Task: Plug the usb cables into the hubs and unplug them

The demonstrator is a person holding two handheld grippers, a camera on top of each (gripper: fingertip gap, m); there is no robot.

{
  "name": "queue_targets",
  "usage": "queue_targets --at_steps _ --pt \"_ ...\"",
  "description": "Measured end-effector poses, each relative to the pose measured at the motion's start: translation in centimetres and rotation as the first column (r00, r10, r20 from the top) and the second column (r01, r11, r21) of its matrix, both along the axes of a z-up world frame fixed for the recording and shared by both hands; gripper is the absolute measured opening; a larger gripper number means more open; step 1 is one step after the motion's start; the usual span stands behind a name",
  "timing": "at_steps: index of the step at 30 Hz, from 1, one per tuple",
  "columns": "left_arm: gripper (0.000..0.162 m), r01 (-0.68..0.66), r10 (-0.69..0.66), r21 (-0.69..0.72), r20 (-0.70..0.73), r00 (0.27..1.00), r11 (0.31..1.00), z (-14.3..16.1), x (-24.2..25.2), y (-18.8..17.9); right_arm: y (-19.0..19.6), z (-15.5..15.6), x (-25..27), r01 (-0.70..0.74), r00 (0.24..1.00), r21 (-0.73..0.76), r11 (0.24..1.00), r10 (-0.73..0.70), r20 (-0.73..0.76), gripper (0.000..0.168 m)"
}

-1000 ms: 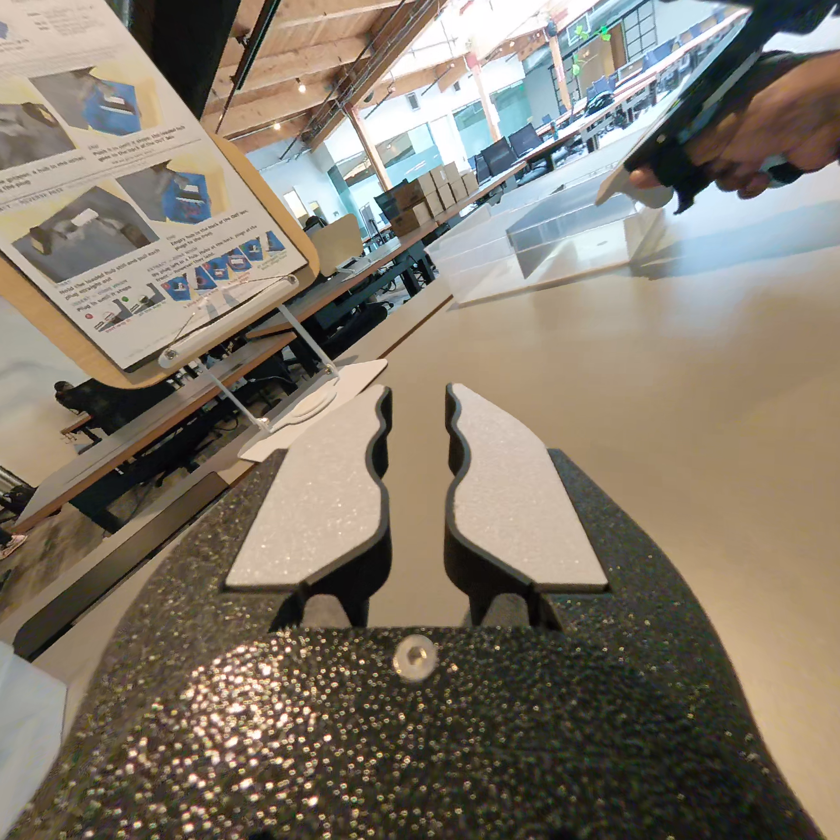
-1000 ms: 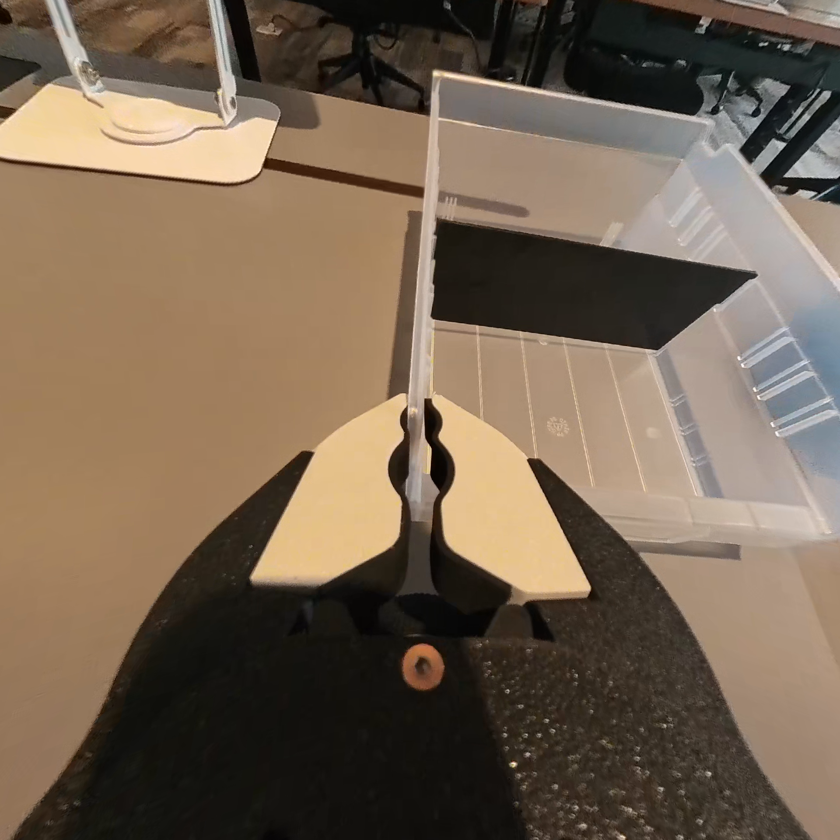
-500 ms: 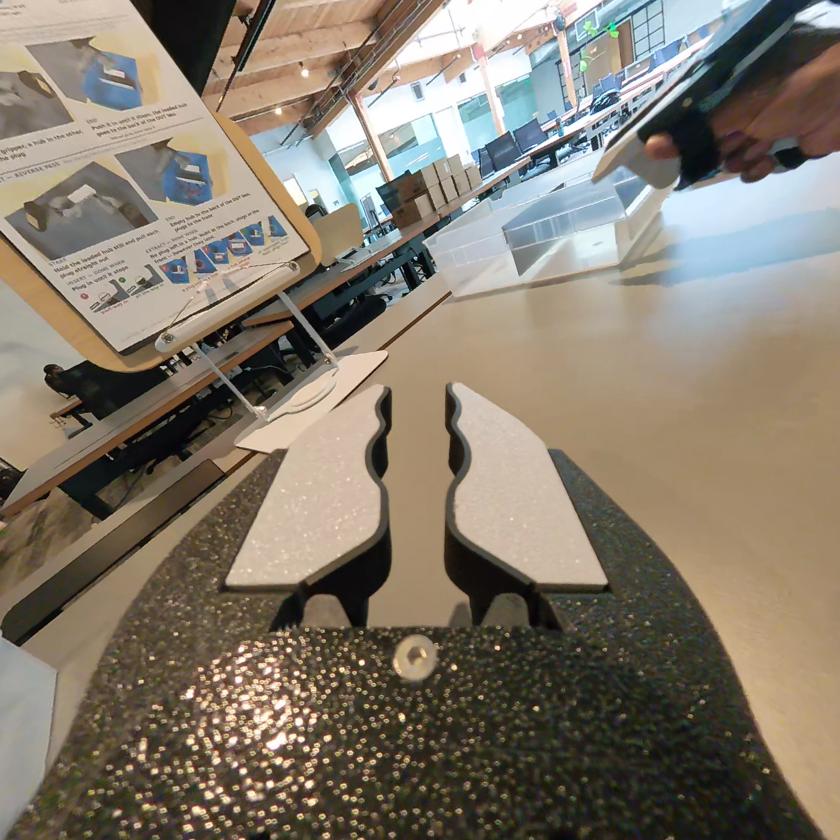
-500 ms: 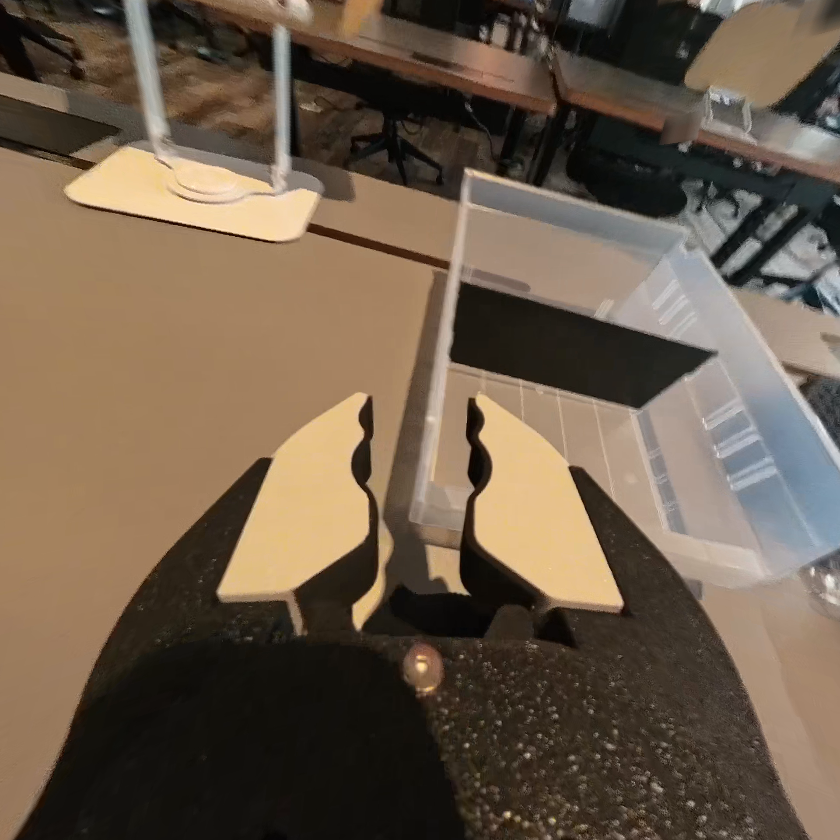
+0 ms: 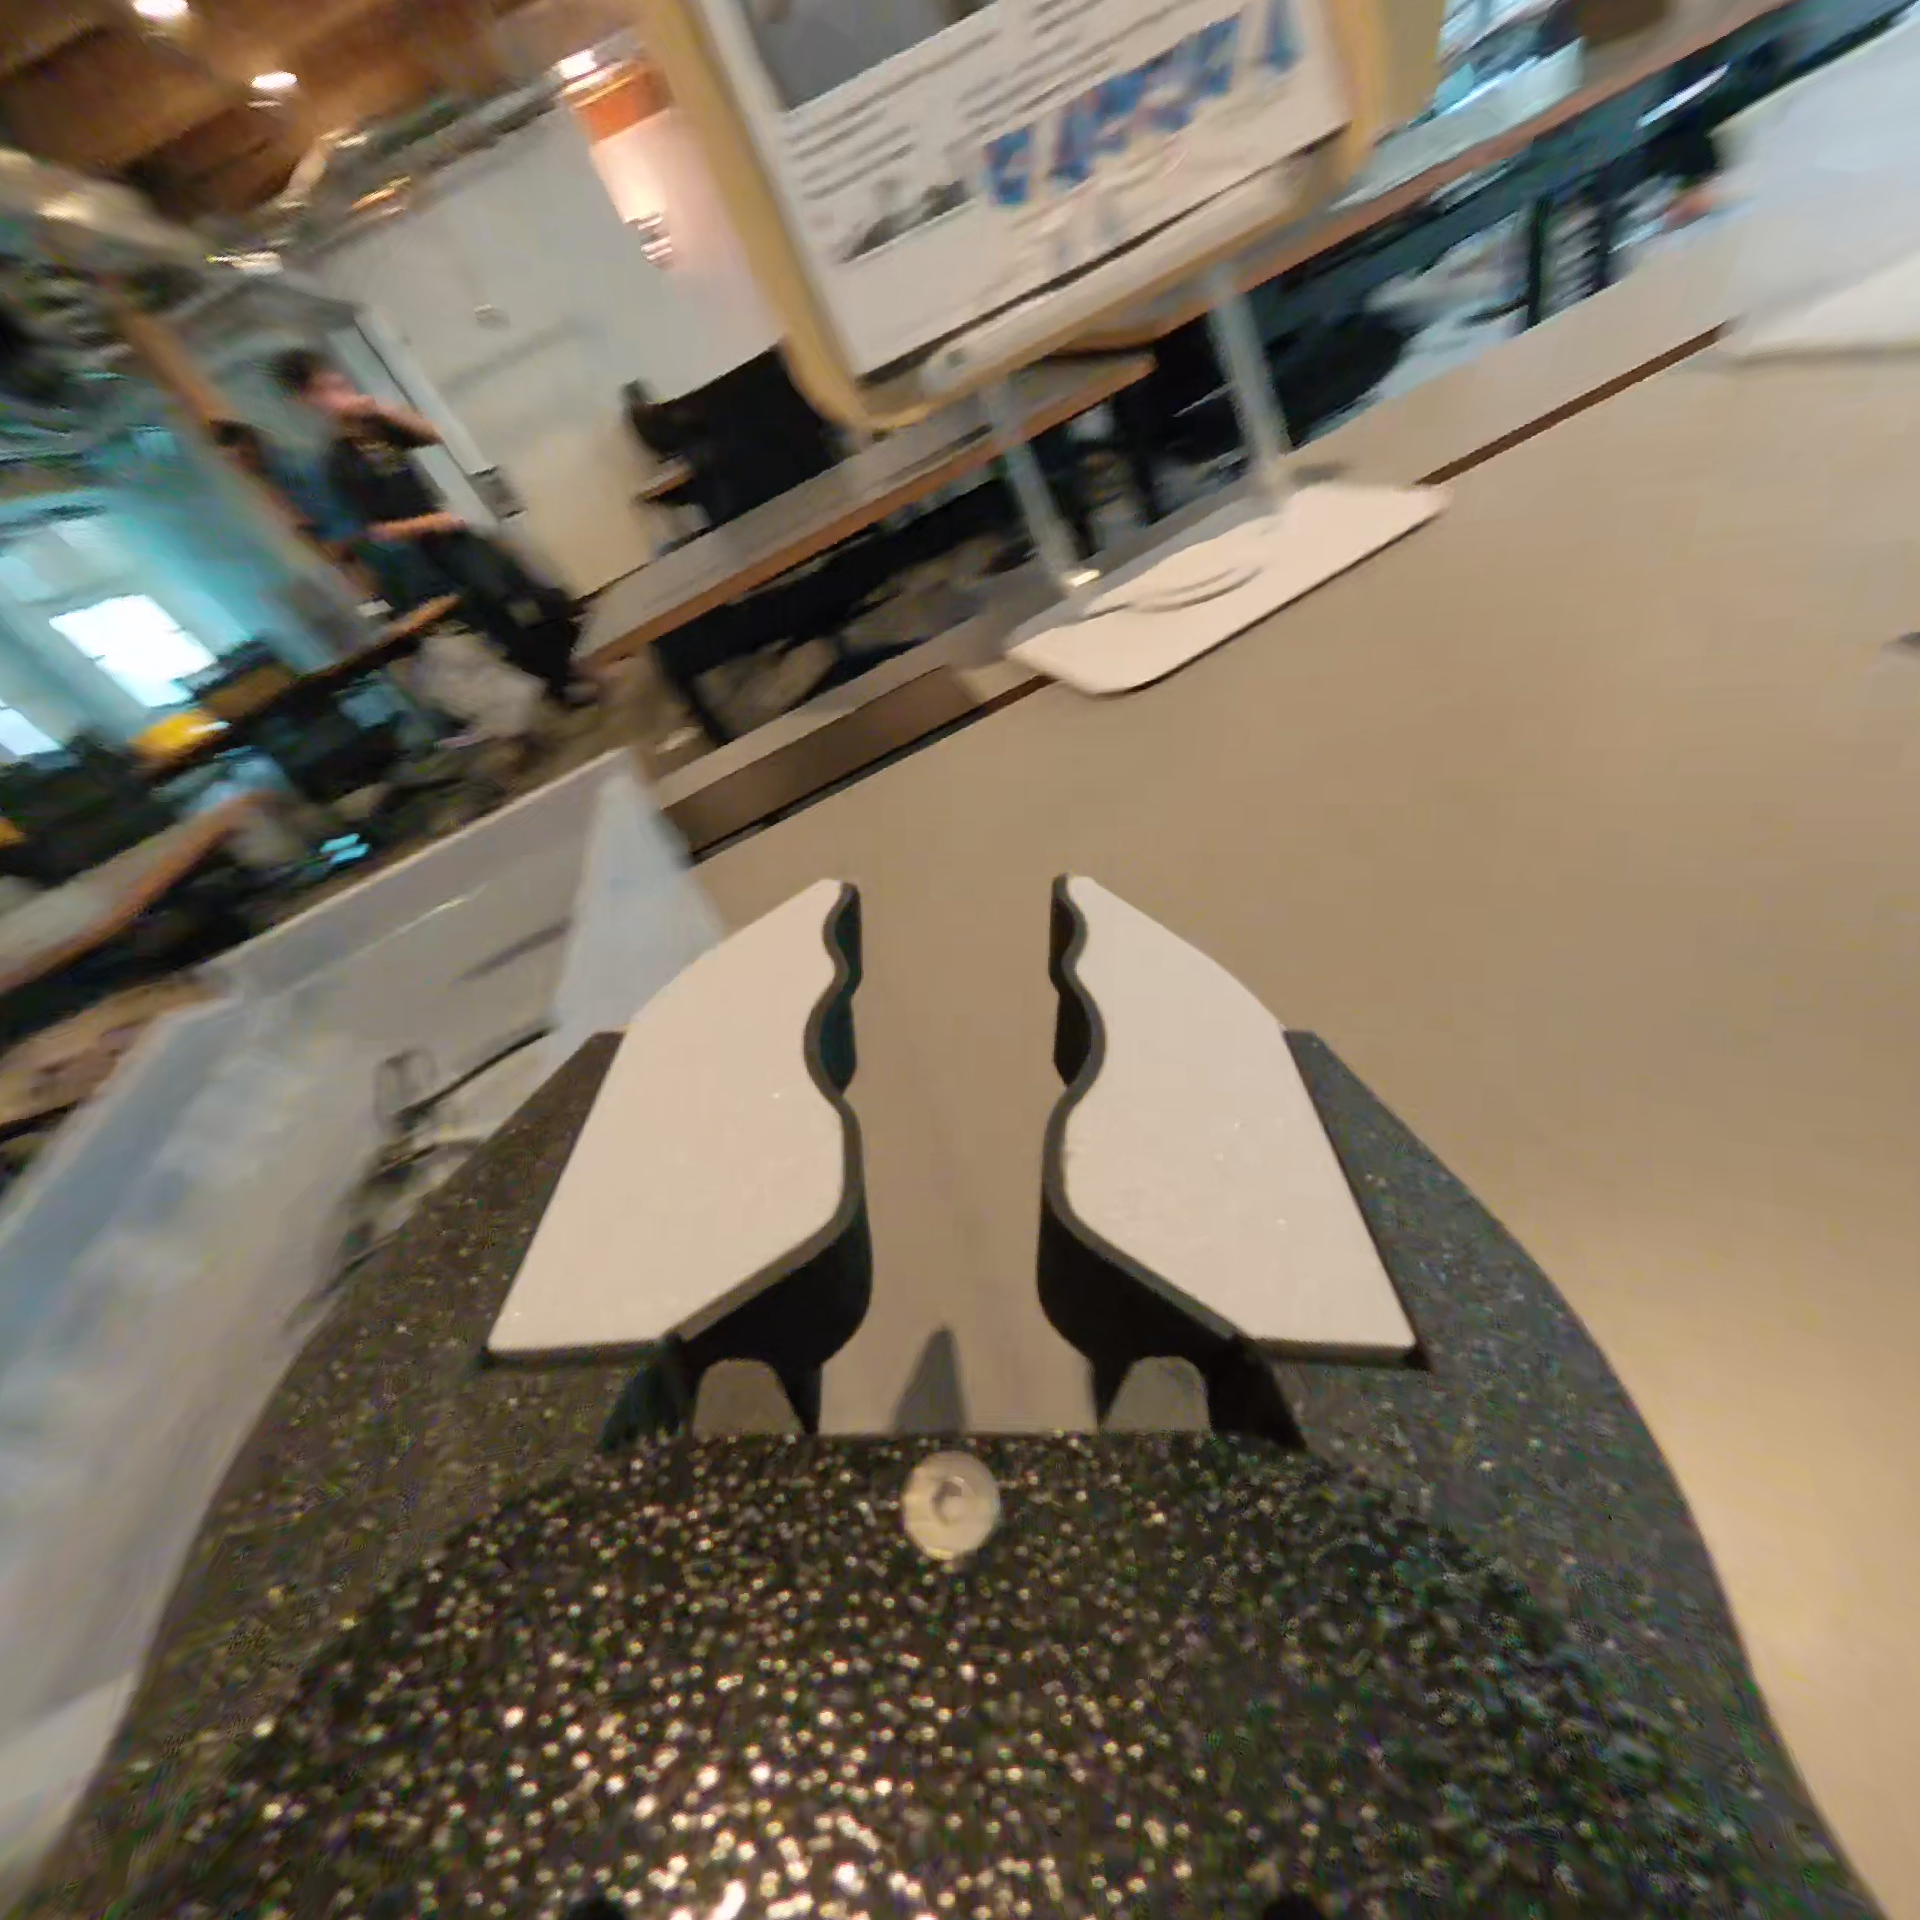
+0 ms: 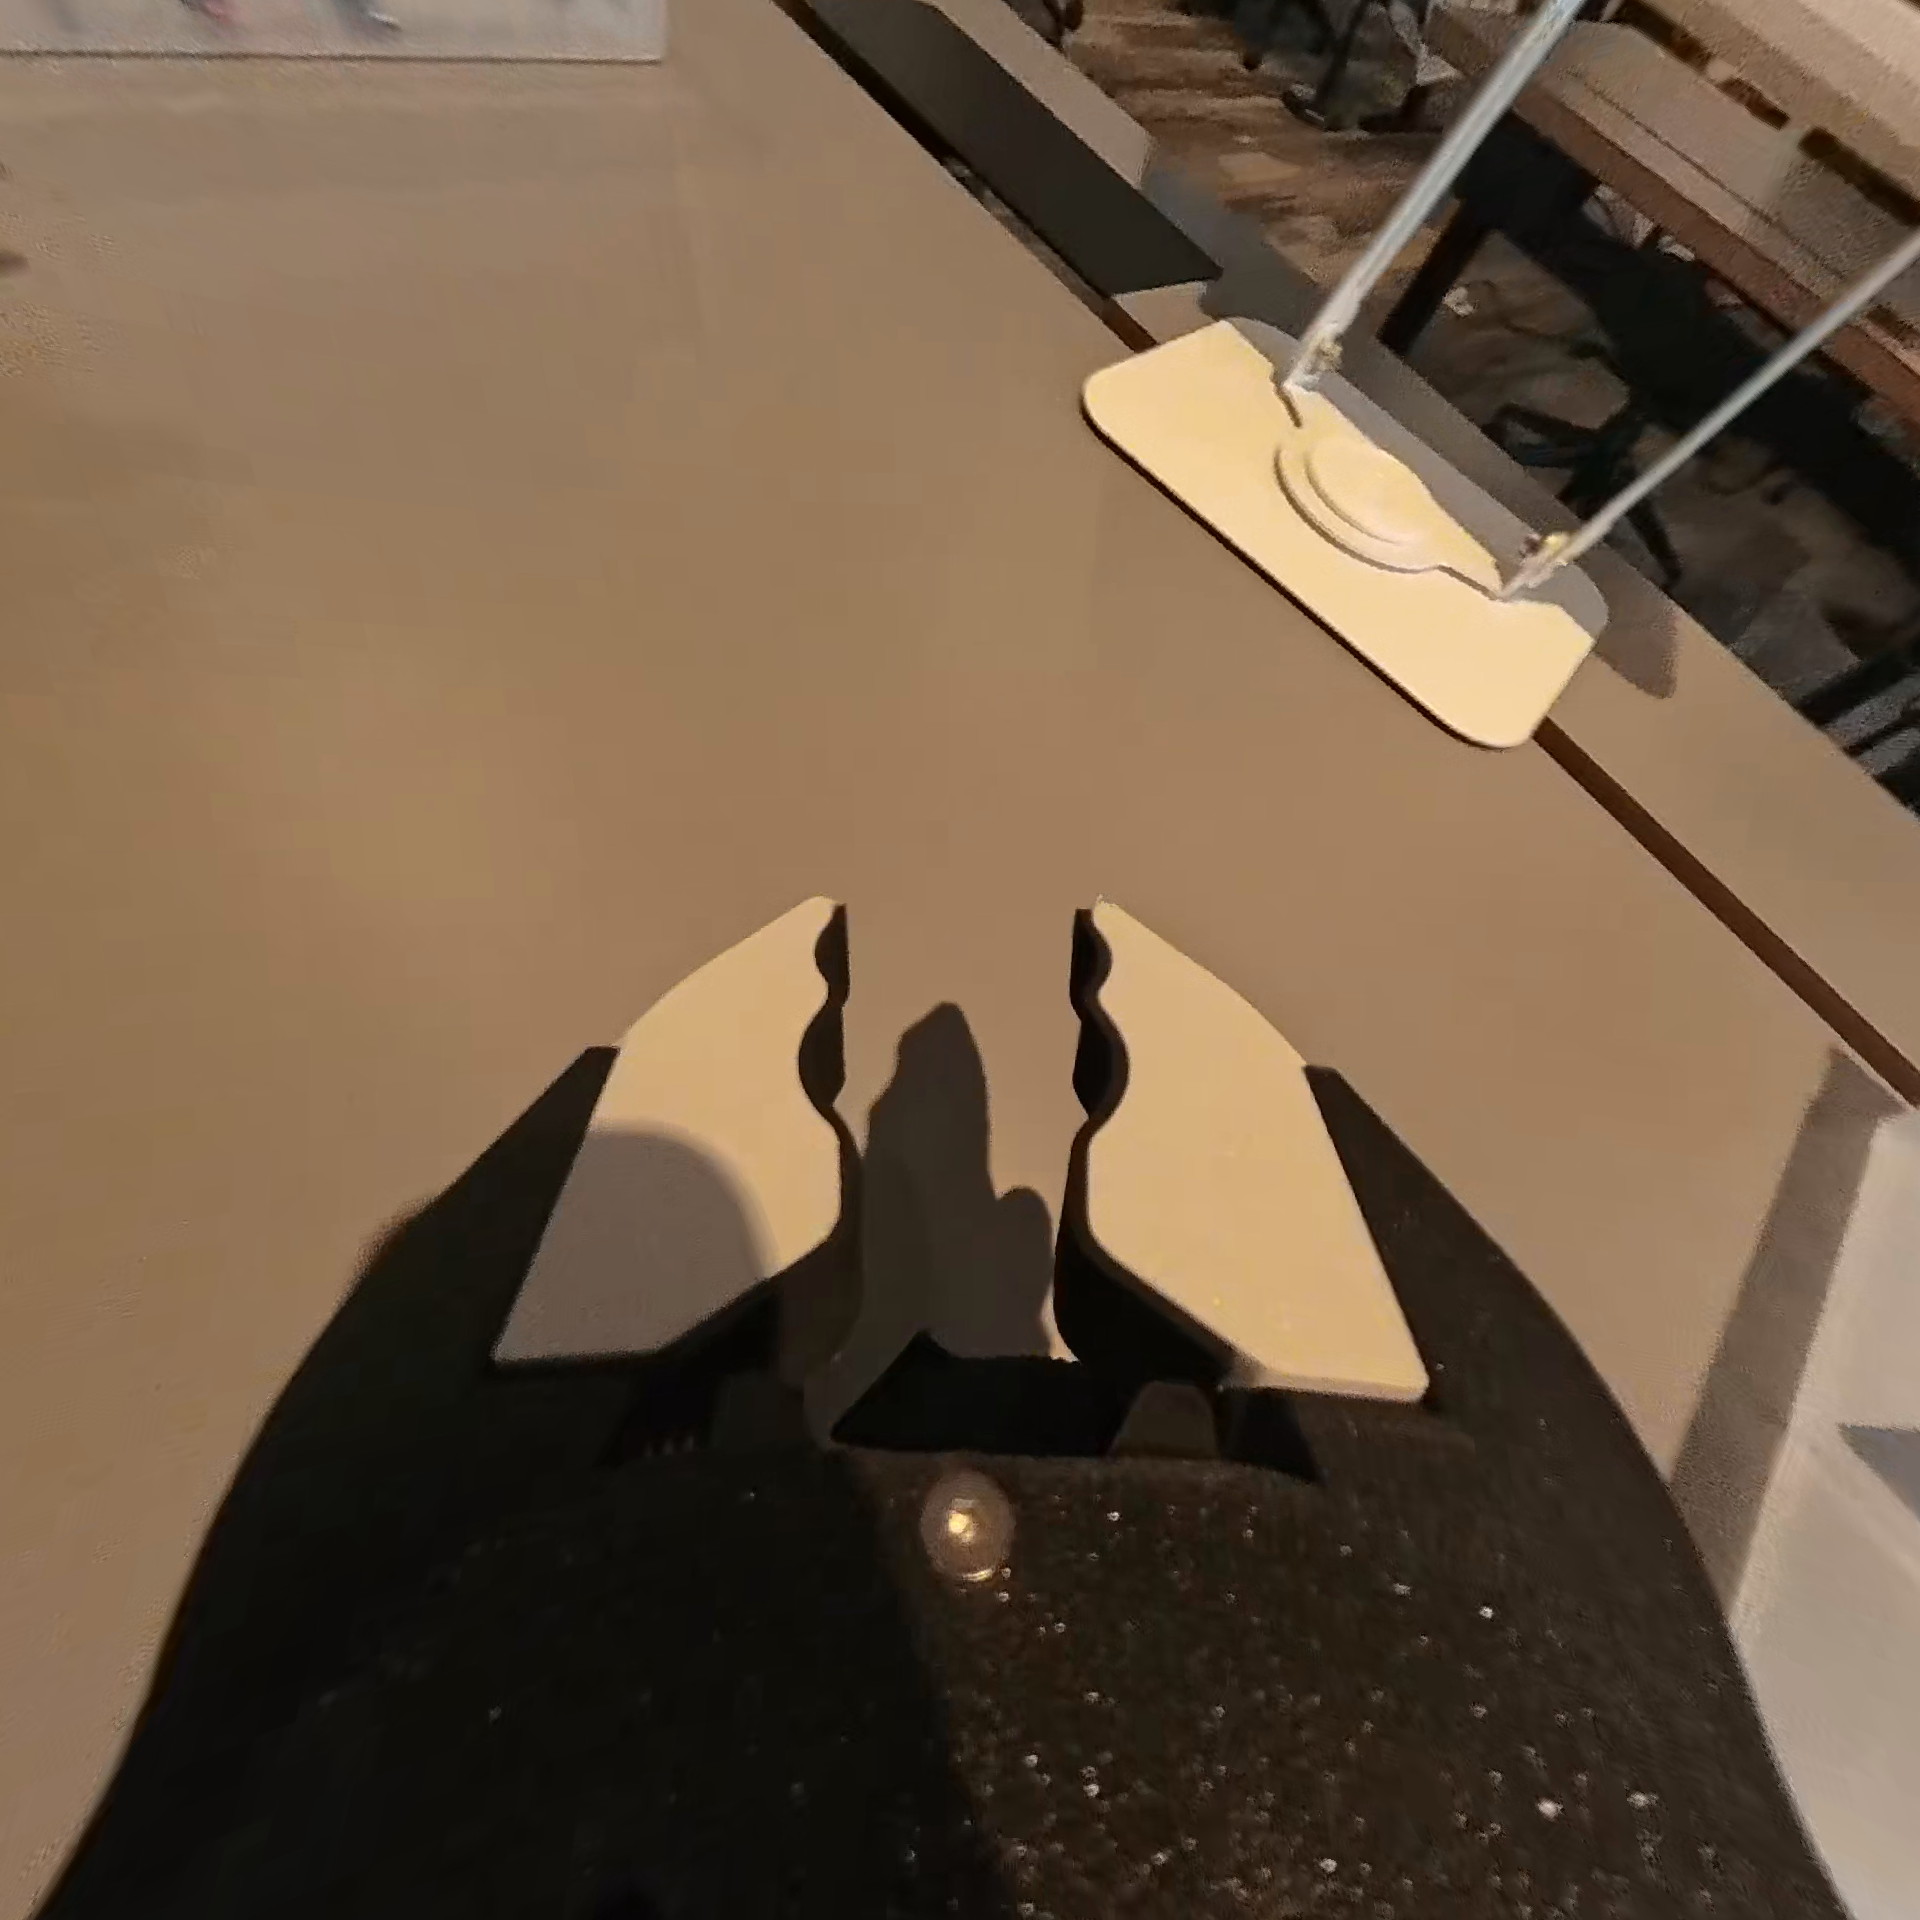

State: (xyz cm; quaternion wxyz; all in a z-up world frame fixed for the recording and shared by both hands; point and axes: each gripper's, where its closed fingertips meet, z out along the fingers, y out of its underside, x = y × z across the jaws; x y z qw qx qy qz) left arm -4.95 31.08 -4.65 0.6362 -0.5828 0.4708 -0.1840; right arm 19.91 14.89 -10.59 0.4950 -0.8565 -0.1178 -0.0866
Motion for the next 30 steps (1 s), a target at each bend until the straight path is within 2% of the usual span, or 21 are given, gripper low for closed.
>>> queue_targets --at_steps 4,7,12,13,15,30 --pt "0.035 -0.247 0.255 0.12 -0.057 0.965 0.962 1.4 -6.4 2.8 0.7 -1.0 -1.0 -0.028 0.999 0.001 1.0 0.028 -0.039 0.041" --pt "0.035 -0.316 0.319 0.039 -0.09 0.944 0.948 0.1 -8.4 5.1 0.5 -2.0 -1.2 -0.037 0.998 -0.023 0.999 0.036 -0.053 0.041" --pt "0.035 -0.319 0.287 -0.191 -0.176 0.942 0.928 -4.8 -8.7 8.2 0.1 -2.3 -1.0 -0.027 0.999 -0.03 0.999 0.025 -0.042 0.041" --pt "0.031 -0.294 0.264 -0.221 -0.154 0.952 0.93 -5.0 -8.4 8.2 0.0 -2.3 -0.9 -0.024 0.999 -0.03 0.999 0.022 -0.04 0.04" --pt "0.005 -0.247 0.21 -0.266 -0.157 0.965 0.932 -5.4 -8.0 7.9 -0.2 -2.3 -0.8 -0.019 0.999 -0.026 0.999 0.018 -0.034 0.04" --pt "0.003 -0.26 0.218 -0.306 -0.163 0.962 0.916 -5.4 -9.2 8.6 -0.2 -2.4 -0.9 -0.024 0.999 -0.028 0.999 0.023 -0.031 0.039"
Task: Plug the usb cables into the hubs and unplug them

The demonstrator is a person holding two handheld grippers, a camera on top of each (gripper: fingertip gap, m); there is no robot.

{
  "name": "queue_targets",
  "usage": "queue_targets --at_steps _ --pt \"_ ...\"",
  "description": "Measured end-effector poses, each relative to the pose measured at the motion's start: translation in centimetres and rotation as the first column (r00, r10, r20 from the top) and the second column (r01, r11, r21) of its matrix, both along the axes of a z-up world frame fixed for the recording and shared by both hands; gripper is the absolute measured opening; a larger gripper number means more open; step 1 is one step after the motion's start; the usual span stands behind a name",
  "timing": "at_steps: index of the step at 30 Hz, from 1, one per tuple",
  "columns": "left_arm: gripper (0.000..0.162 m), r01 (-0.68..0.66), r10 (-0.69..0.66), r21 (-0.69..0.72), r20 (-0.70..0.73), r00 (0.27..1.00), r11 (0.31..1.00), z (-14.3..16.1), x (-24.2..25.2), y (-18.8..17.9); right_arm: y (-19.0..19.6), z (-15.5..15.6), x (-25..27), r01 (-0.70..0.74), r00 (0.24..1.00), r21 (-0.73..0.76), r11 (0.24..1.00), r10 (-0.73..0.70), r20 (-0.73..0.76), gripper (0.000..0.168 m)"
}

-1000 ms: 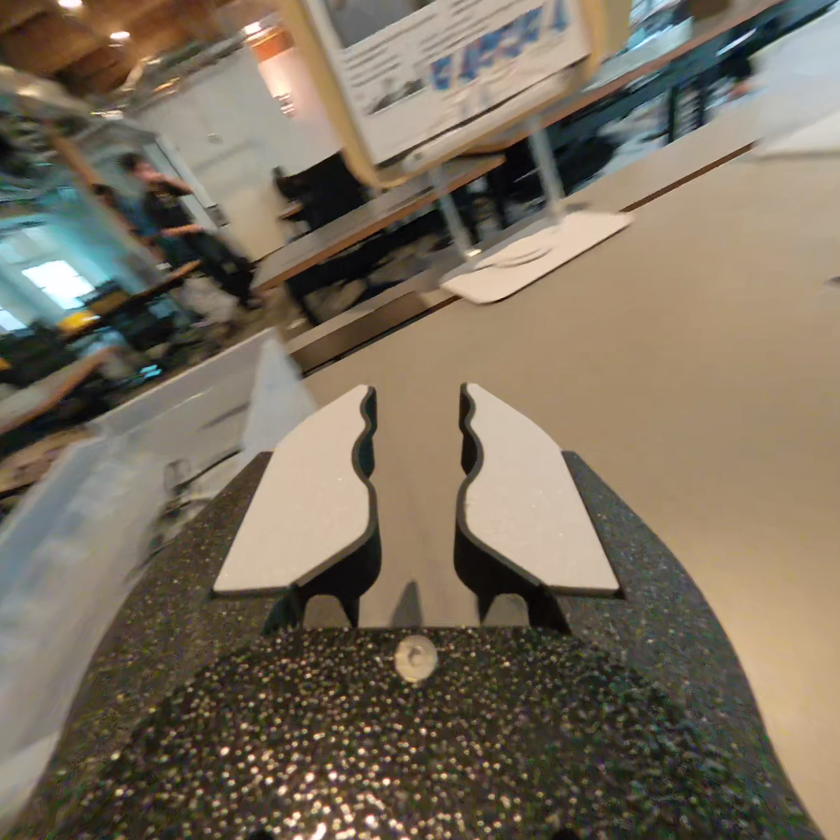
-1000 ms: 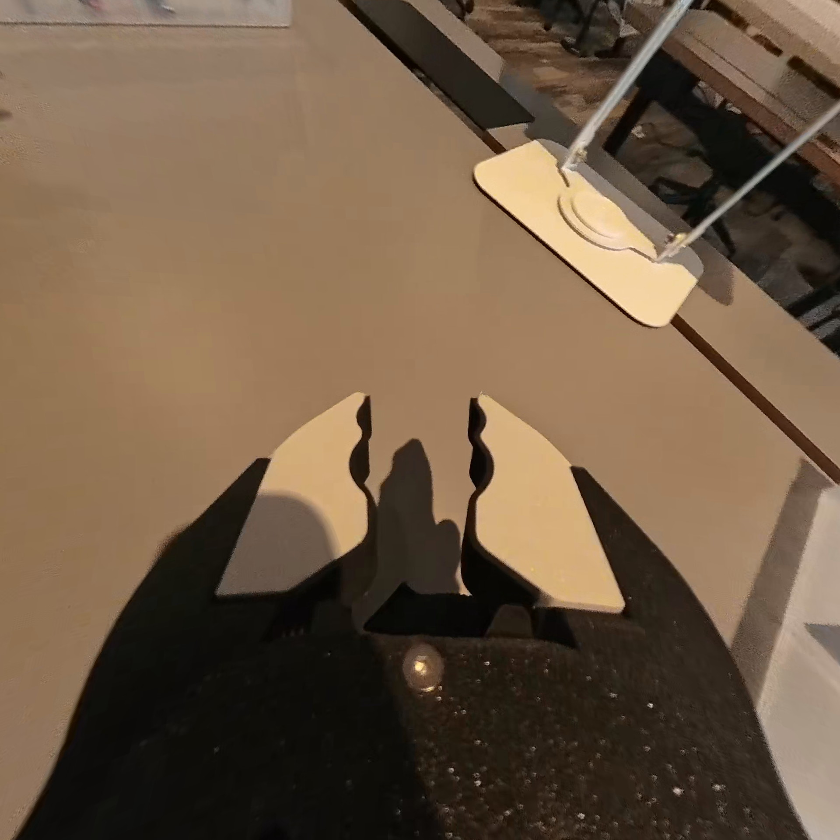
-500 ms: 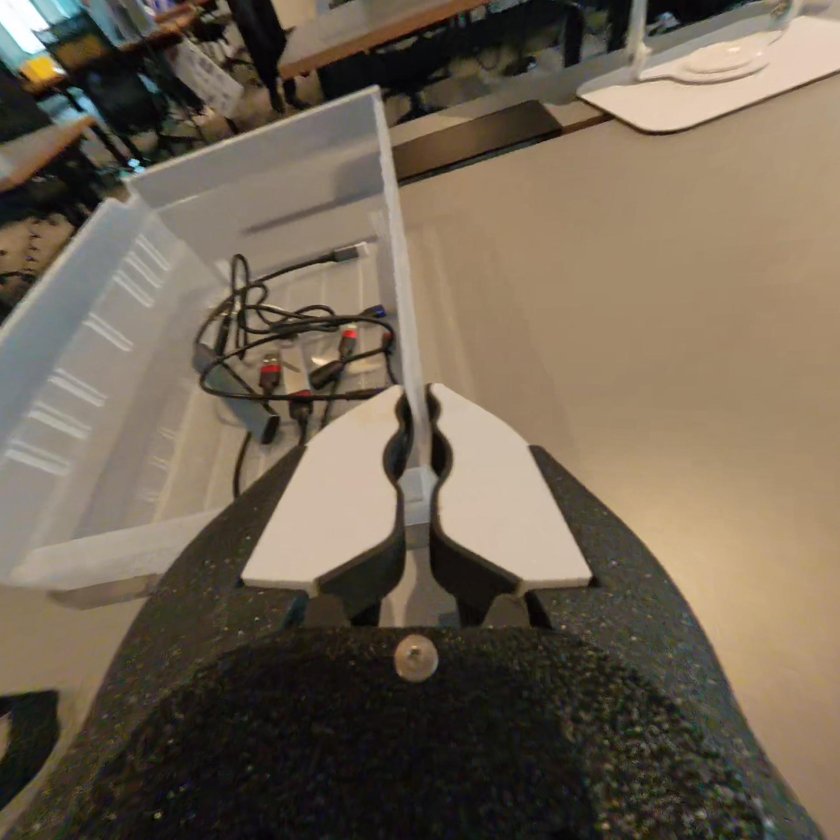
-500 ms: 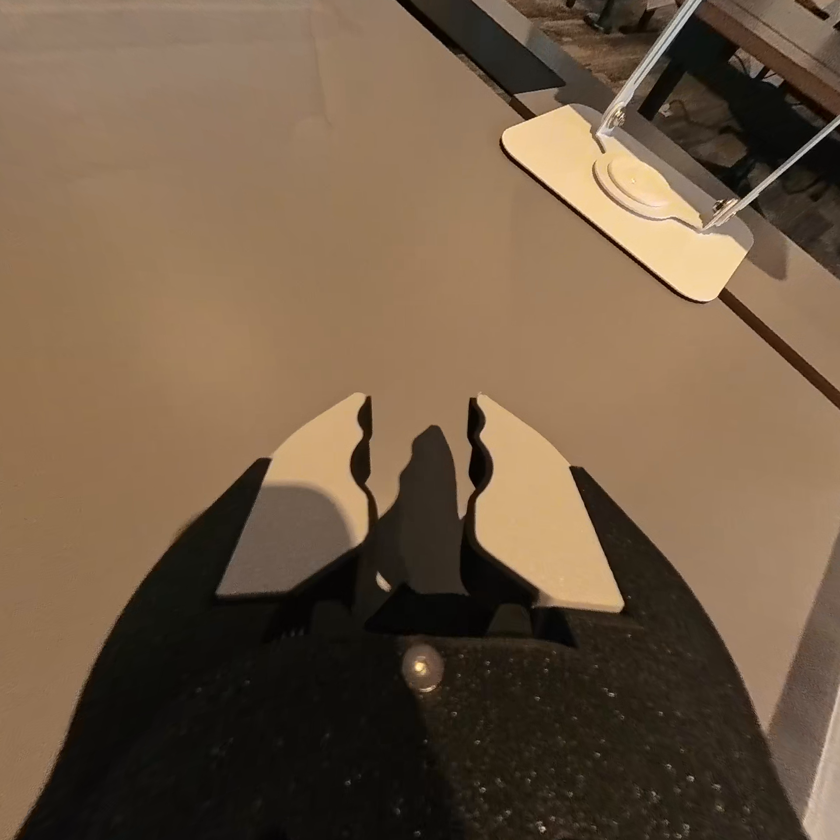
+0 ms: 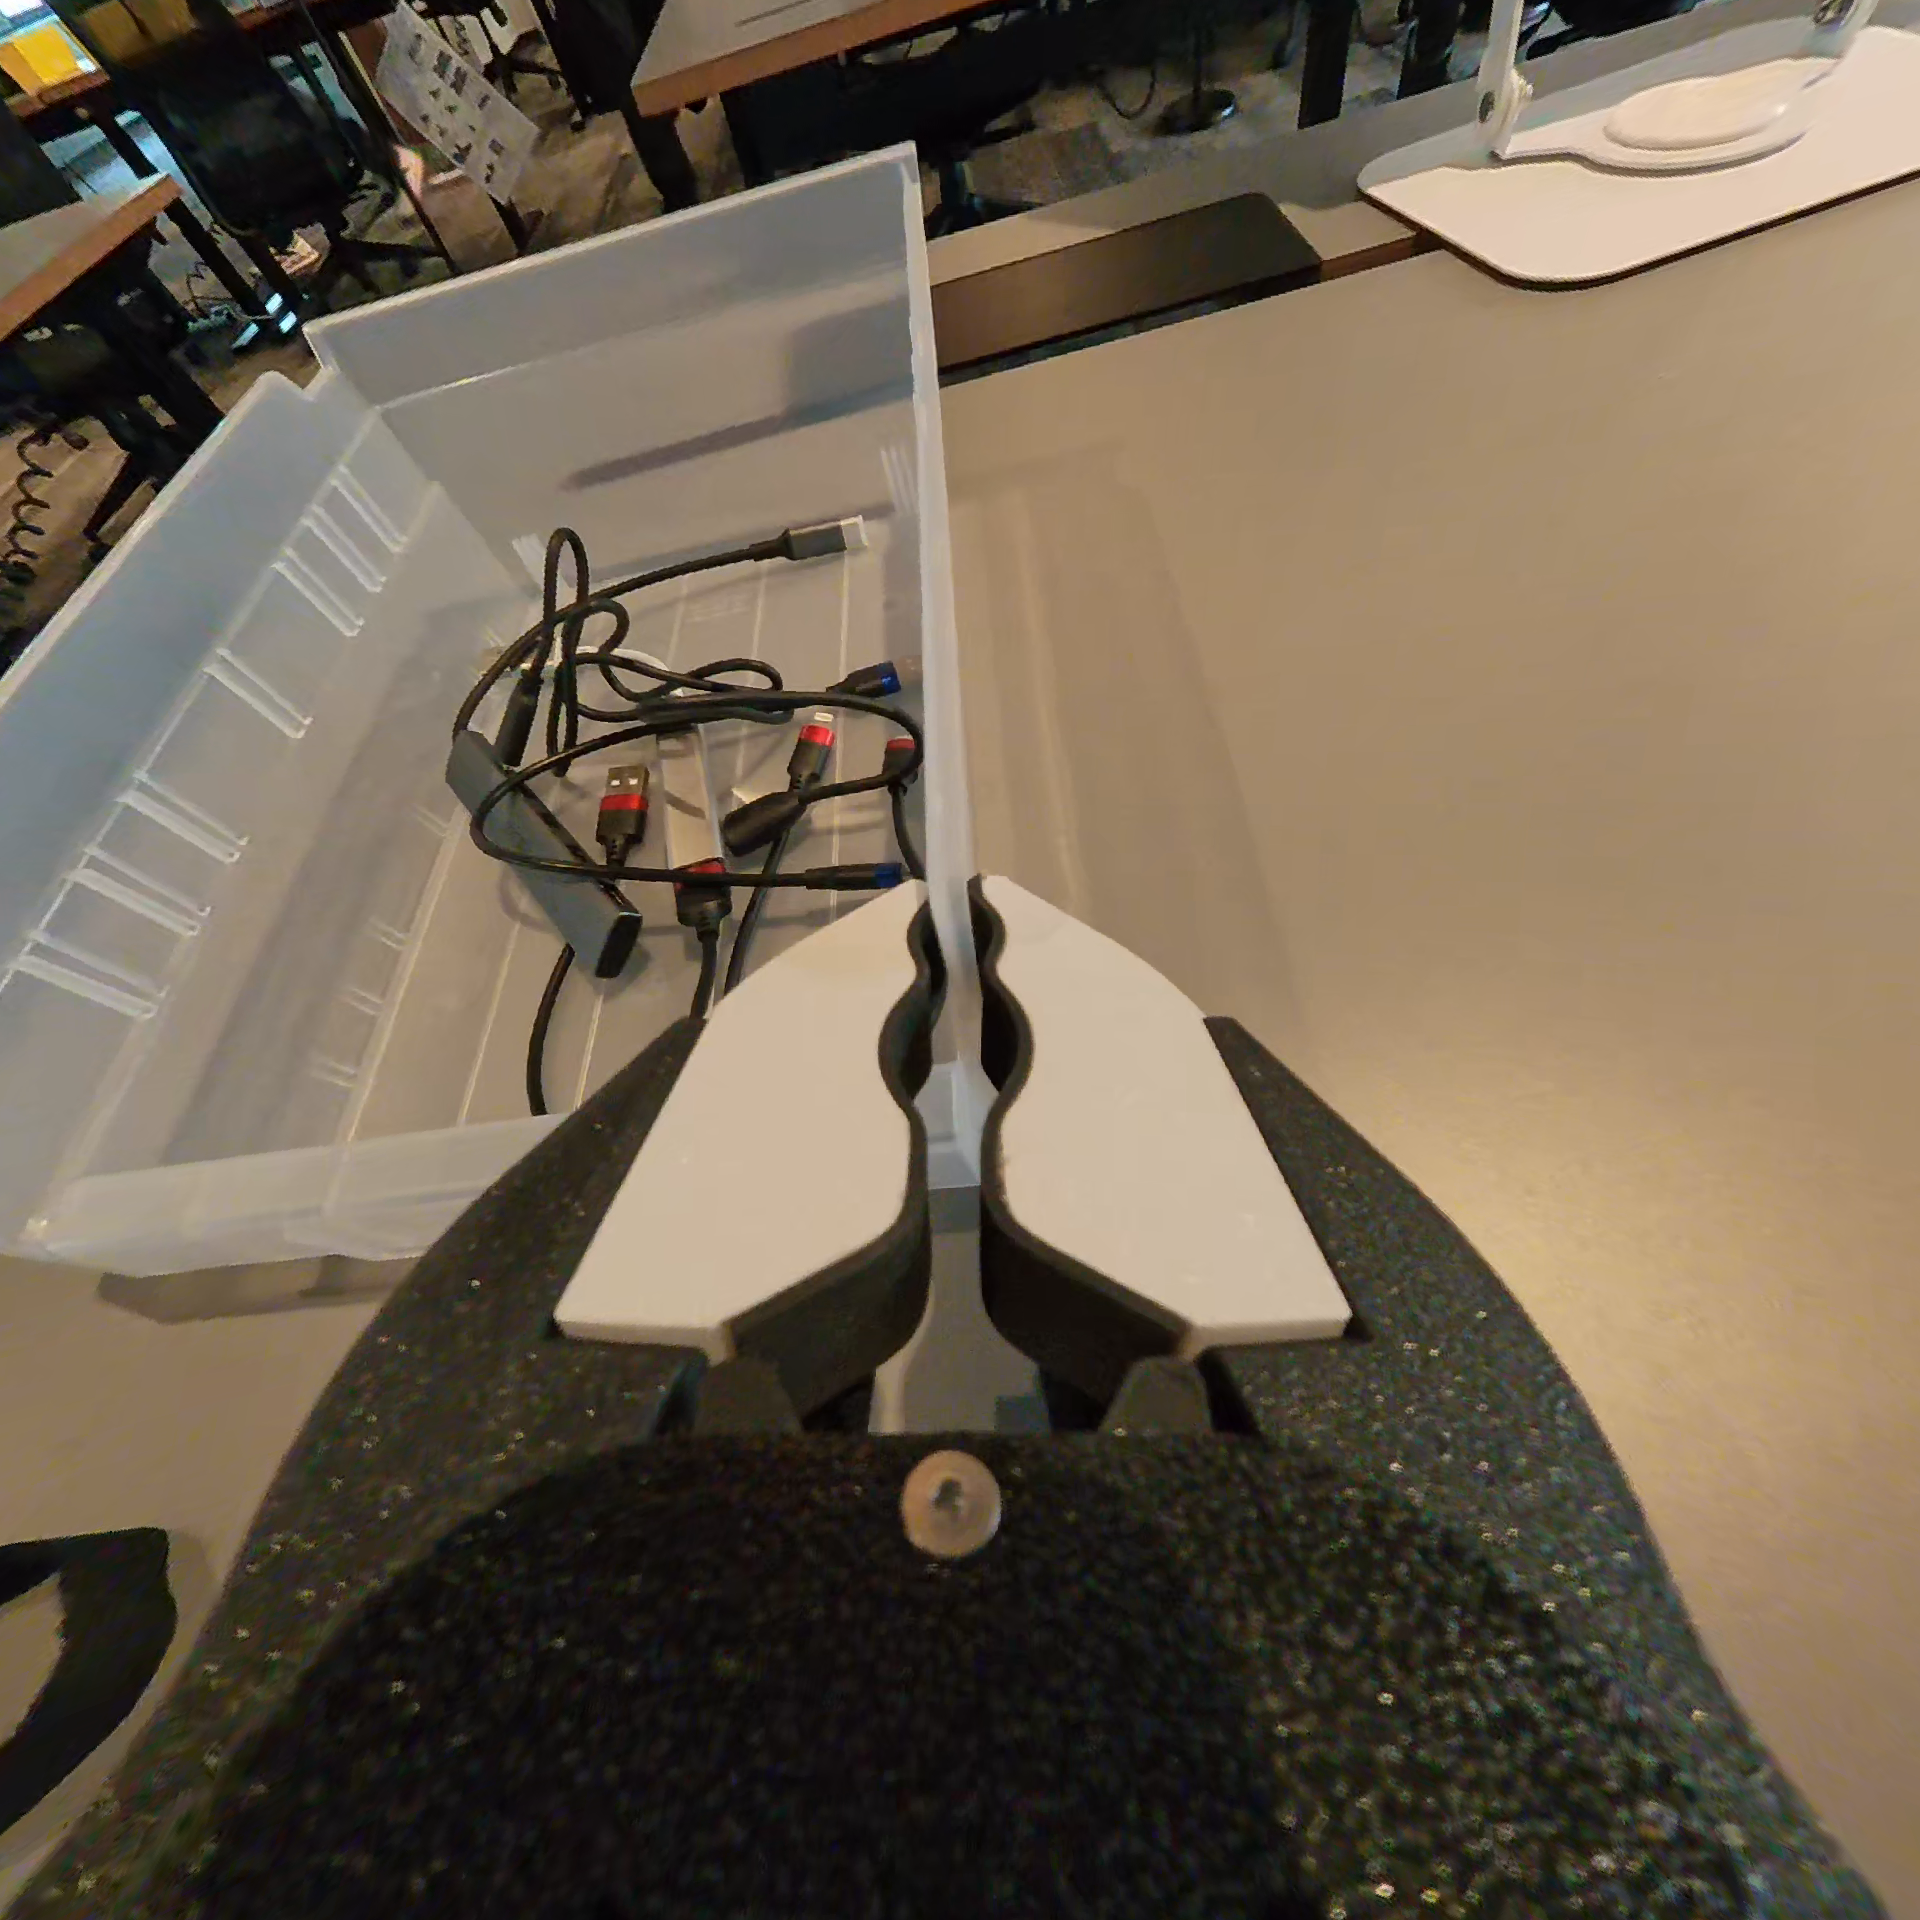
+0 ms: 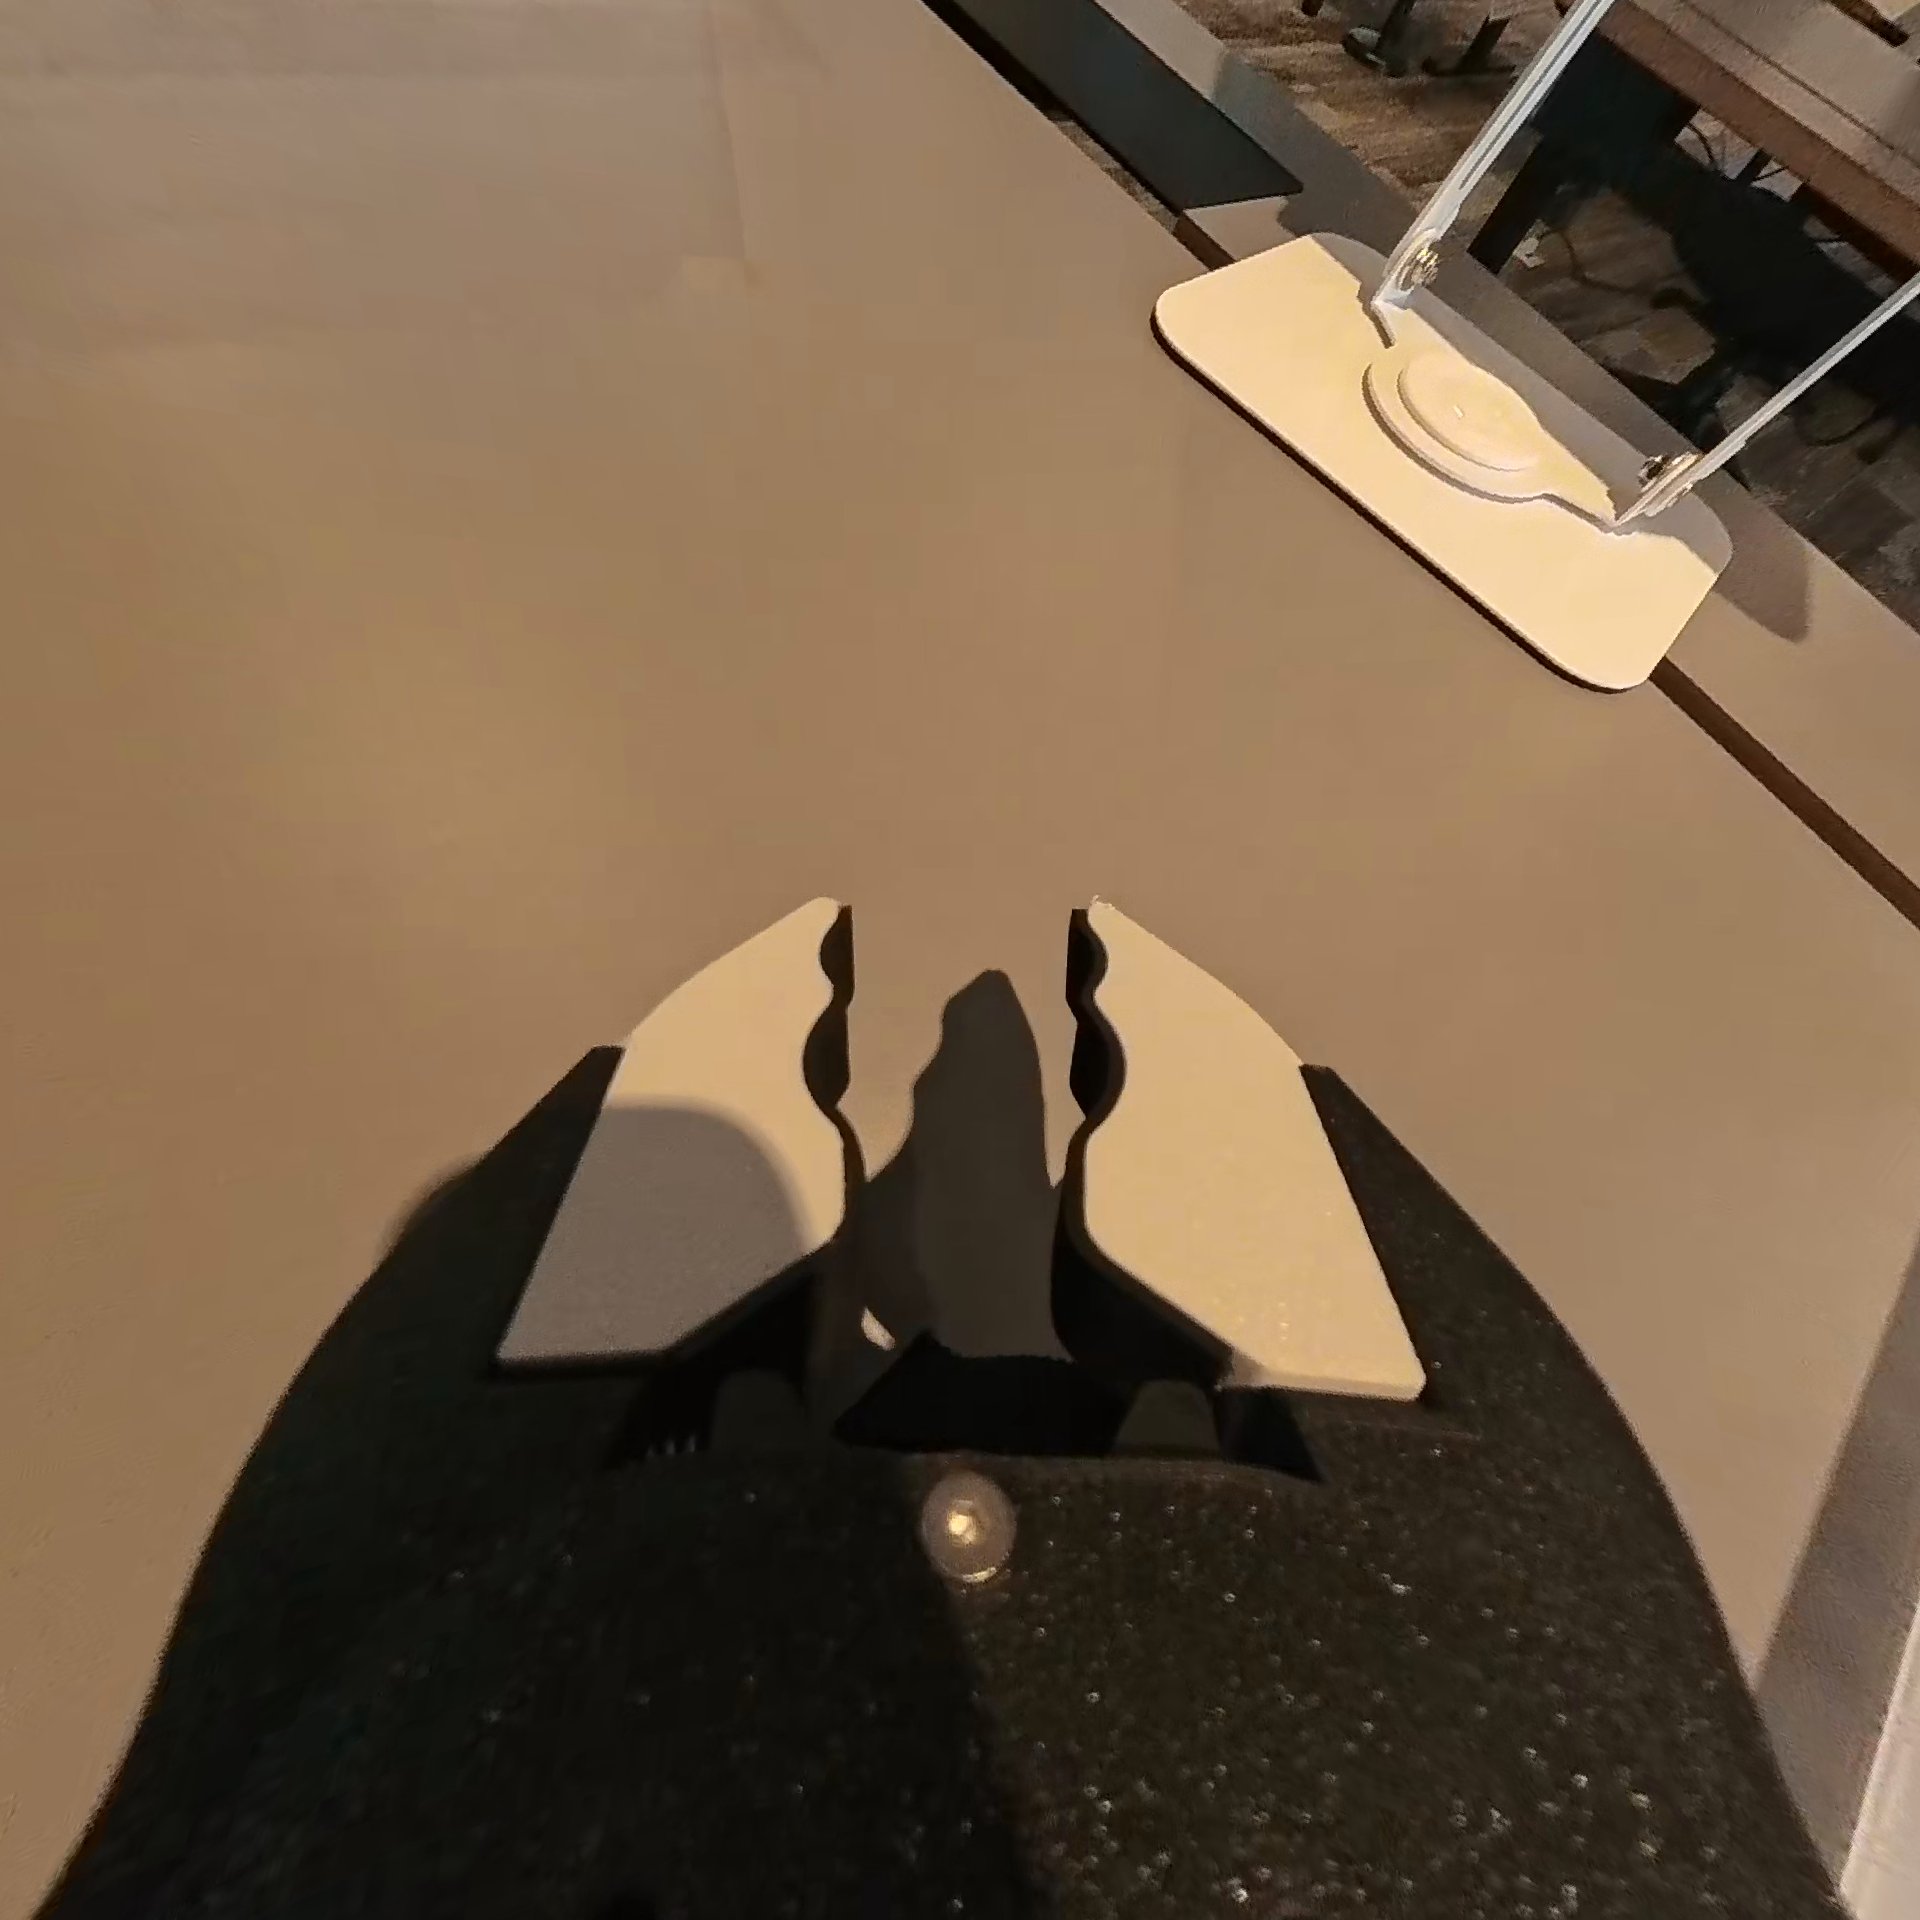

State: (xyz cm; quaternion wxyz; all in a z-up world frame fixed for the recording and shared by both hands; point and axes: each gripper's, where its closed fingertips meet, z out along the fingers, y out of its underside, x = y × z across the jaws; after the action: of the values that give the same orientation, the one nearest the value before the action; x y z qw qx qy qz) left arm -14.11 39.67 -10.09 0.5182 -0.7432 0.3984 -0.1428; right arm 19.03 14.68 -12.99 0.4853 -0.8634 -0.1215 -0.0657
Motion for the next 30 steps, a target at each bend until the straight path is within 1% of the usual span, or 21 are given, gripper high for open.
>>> queue_targets --at_steps 5,7,9,11,13,16,18,19,21,24,26,30 --pt "0.005 -0.01 0.011 0.018 -0.012 1.0 1.0 0.0 0.0 0.1 -0.1 0.0 0.0 -0.002 1.0 0.005 1.0 0.002 0.003 0.039" --pt "0.018 -0.015 0.016 0.045 -0.012 1.0 0.999 0.4 0.0 0.0 -0.1 0.1 -0.1 -0.002 1.0 0.005 1.0 0.002 0.005 0.039" --pt "0.026 -0.011 0.011 0.072 -0.01 1.0 0.997 1.1 0.0 -0.2 -0.1 0.1 -0.1 -0.002 1.0 0.007 1.0 0.002 0.009 0.039" --pt "0.033 0.021 -0.022 0.095 0.002 1.0 0.995 2.1 0.4 -0.8 -0.1 0.1 -0.2 -0.005 1.0 0.008 1.0 0.005 0.015 0.039" --pt "0.036 0.067 -0.069 0.093 0.022 0.997 0.993 3.3 1.0 -1.4 -0.2 0.0 -0.2 -0.009 1.0 0.008 1.0 0.009 0.023 0.039" --pt "0.04 0.139 -0.142 0.043 0.073 0.987 0.989 5.2 1.8 -2.1 -0.3 0.0 -0.4 -0.021 0.999 0.006 1.0 0.02 0.035 0.039" --pt "0.041 0.181 -0.182 0.023 0.099 0.978 0.983 6.7 2.1 -2.1 -0.3 -0.1 -0.6 -0.03 0.999 0.007 1.0 0.029 0.042 0.039" --pt "0.04 0.183 -0.186 0.036 0.1 0.977 0.982 7.5 2.0 -1.7 -0.3 -0.1 -0.6 -0.033 0.998 0.008 0.999 0.032 0.046 0.039" --pt "0.041 0.178 -0.182 0.065 0.066 0.981 0.982 8.8 1.7 -0.5 -0.4 -0.1 -0.7 -0.037 0.998 0.01 0.999 0.037 0.055 0.039" --pt "0.04 0.199 -0.198 0.074 -0.029 0.98 0.977 9.5 1.6 1.4 -0.4 -0.1 -0.9 -0.046 0.996 0.01 0.999 0.045 0.075 0.039" --pt "0.04 0.219 -0.213 0.057 -0.102 0.972 0.974 9.3 1.8 2.8 -0.5 -0.2 -1.0 -0.054 0.994 0.008 0.998 0.053 0.091 0.039" --pt "0.04 0.235 -0.236 -0.033 -0.229 0.944 0.971 7.6 1.7 5.8 -0.7 -0.4 -1.3 -0.07 0.99 -0.002 0.998 0.07 0.124 0.039"
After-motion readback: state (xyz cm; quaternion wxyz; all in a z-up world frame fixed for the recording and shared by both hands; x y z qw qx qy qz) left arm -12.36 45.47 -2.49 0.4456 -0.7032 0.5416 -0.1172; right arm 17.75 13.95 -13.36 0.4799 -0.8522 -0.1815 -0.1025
